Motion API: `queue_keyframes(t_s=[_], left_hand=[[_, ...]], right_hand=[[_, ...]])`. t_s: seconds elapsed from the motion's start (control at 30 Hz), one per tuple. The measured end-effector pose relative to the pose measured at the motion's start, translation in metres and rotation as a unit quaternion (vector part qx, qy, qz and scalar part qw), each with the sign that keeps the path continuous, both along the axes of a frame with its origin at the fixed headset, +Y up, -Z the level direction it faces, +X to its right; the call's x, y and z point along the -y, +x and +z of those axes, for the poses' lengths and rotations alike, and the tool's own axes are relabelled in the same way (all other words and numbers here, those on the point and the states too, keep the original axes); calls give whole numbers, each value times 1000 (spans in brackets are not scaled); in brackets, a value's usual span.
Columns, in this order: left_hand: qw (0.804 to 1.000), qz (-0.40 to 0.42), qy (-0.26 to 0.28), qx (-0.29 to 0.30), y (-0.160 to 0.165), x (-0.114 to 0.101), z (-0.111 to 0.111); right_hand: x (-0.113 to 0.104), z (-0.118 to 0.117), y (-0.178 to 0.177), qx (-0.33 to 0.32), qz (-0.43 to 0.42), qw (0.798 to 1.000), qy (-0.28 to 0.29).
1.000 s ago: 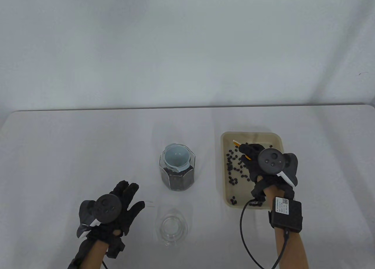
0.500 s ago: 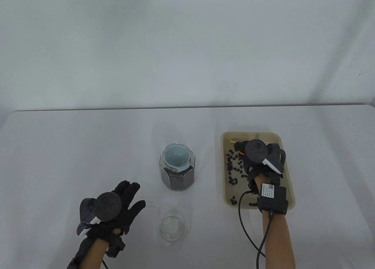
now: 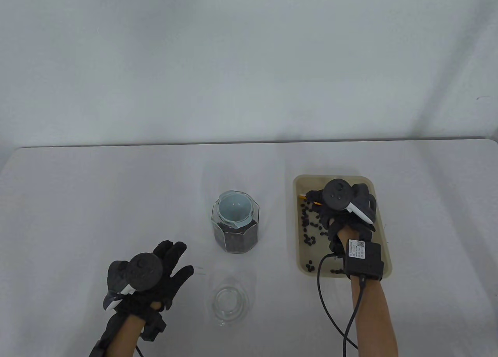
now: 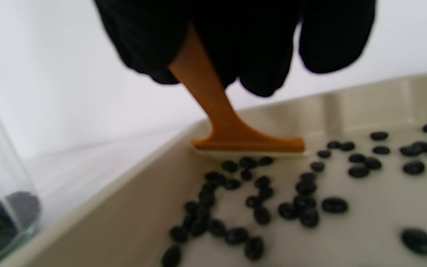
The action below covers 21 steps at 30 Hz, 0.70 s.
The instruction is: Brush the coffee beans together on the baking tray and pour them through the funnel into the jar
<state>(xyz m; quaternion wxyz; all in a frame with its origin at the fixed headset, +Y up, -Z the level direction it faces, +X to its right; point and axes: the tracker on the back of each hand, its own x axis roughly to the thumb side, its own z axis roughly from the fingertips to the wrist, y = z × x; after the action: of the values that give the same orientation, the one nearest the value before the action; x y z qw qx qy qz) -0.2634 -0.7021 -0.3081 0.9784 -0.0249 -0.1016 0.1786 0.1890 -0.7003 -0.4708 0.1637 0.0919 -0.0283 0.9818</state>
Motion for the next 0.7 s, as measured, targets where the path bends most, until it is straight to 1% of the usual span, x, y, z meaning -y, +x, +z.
queue_keyframes(t_s=[0.17,0.37,0.7], left_hand=[[1000,-1,-5,-2,0,0,0],[1000,0,-6,-2,-1,0,1],[1000,-1,-8,0,-2,1,2]], right_hand=[[-3,12,-4,-18,25,999,-11],[-5,29,-3,-32,26,999,-24],[-8,74,0,-64,6,997,-43]])
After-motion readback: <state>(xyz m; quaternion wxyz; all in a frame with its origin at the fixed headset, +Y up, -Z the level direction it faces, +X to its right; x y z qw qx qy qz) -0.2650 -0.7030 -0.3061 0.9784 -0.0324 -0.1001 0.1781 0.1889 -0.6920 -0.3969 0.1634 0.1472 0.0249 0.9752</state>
